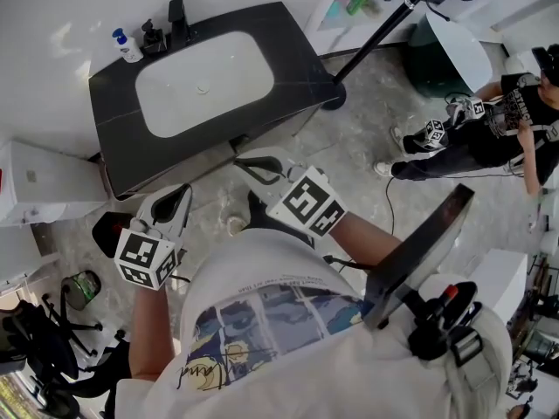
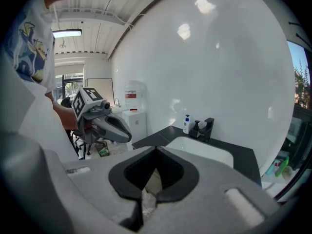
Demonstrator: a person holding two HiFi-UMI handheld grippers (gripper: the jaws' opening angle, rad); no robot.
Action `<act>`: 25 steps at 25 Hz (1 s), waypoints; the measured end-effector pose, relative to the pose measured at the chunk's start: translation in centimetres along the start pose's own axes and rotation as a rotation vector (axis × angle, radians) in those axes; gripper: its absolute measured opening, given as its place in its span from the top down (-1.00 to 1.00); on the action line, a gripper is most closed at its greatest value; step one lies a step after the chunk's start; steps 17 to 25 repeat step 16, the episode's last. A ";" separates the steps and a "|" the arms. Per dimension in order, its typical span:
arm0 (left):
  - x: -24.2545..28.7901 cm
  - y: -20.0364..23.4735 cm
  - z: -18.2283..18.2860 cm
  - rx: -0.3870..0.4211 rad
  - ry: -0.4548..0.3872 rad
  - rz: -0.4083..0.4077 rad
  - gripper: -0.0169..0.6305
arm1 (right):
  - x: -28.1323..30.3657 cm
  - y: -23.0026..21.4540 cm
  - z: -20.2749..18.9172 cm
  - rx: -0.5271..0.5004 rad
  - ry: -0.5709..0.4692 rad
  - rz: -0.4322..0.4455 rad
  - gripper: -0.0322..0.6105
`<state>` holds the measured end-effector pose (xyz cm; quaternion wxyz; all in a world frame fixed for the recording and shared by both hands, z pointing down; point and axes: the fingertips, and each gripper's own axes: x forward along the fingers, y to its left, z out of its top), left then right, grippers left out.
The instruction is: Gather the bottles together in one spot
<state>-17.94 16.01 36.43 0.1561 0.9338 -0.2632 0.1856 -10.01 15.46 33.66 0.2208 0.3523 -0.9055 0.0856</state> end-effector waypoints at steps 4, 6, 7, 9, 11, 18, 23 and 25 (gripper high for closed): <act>0.5 0.1 0.0 0.005 0.003 -0.012 0.94 | 0.0 -0.3 -0.2 0.004 0.000 -0.010 0.89; 0.7 0.1 0.1 0.006 0.002 -0.016 0.94 | -0.1 -0.5 -0.2 0.008 0.000 -0.014 0.89; 0.7 0.1 0.3 0.007 0.002 -0.018 0.94 | -0.1 -0.5 -0.2 0.009 0.000 -0.015 0.89; 0.9 -0.1 0.4 0.010 0.004 -0.022 0.94 | -0.3 -0.5 -0.1 0.011 -0.001 -0.017 0.89; 1.0 -0.3 0.4 0.011 0.009 -0.028 0.94 | -0.5 -0.5 -0.2 0.014 0.000 -0.019 0.89; 1.5 -0.3 0.3 0.009 0.016 -0.031 0.94 | -0.5 -0.9 -0.5 0.021 0.002 -0.019 0.89; 1.5 -0.3 0.3 0.009 0.016 -0.031 0.94 | -0.5 -0.9 -0.5 0.021 0.002 -0.019 0.89; 1.5 -0.3 0.3 0.009 0.016 -0.031 0.94 | -0.5 -0.9 -0.5 0.021 0.002 -0.019 0.89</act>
